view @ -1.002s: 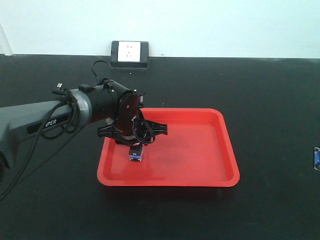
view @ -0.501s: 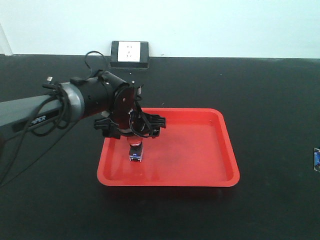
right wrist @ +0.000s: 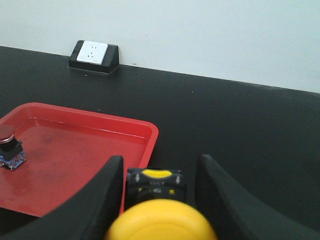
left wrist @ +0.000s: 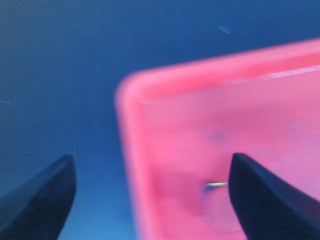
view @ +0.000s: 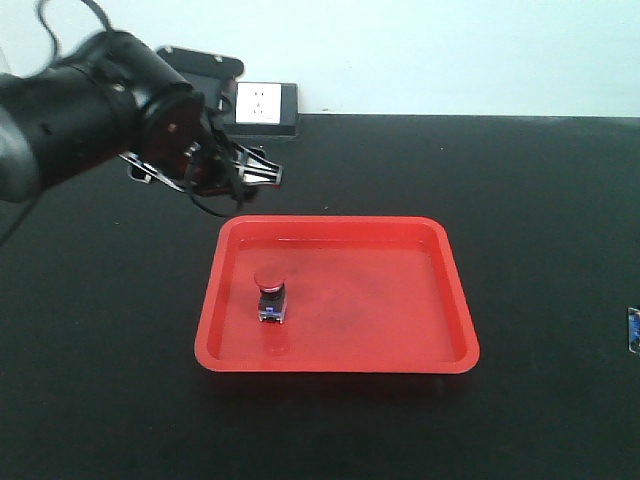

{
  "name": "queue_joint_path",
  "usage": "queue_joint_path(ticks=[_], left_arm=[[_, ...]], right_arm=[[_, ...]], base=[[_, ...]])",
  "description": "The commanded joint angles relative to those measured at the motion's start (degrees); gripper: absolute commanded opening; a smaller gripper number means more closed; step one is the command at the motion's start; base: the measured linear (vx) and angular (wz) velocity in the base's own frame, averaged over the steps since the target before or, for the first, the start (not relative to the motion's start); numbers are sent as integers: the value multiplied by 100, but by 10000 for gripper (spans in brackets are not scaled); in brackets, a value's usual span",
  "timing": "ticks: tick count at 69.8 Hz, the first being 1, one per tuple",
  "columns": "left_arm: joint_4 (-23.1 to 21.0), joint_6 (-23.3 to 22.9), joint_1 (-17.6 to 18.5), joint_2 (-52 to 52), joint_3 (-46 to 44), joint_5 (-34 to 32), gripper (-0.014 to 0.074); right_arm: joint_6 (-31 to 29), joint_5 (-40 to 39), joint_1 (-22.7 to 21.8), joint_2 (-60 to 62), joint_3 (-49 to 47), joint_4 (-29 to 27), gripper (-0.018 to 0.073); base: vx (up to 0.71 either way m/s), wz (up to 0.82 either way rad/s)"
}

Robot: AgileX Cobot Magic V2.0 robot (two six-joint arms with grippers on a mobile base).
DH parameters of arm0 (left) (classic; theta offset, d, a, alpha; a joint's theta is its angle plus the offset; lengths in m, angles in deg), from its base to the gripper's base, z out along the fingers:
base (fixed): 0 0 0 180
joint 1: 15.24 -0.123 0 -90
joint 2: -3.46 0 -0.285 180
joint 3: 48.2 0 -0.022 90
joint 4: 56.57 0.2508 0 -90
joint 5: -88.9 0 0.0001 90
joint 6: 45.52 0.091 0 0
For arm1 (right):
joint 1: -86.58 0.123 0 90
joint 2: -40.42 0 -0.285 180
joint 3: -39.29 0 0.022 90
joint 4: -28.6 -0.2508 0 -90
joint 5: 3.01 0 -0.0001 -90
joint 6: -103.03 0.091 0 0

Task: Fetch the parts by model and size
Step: 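Open the left gripper to release the red switch and lift away, then swing the right gripper with the yellow switch over the tray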

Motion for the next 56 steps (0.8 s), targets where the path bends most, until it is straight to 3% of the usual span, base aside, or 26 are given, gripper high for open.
queue_joint_path(ticks=[1,10,29,41,56], left_arm=[[393,144,-35,578,-126,52,510],[390,275,-260,1089,397,-201,386],[490,275,-861,2689,2426,-1306,-6],[896,275,-1068,3829,3363,-1979,-8],[1170,275,-1081,5109,4263,-2107,-6]], right_arm=[[14,-389,2,-36,-157,51,-9],[14,-416,2,-36,-157,51,-9],[14,-430,2,-36,-157,51,-9],[14,-430,2,-36,-157,51,-9],[14,-430,2,-36,-157,51,-9]], base=[[0,0],[0,0],[0,0],[0,0],[0,0]])
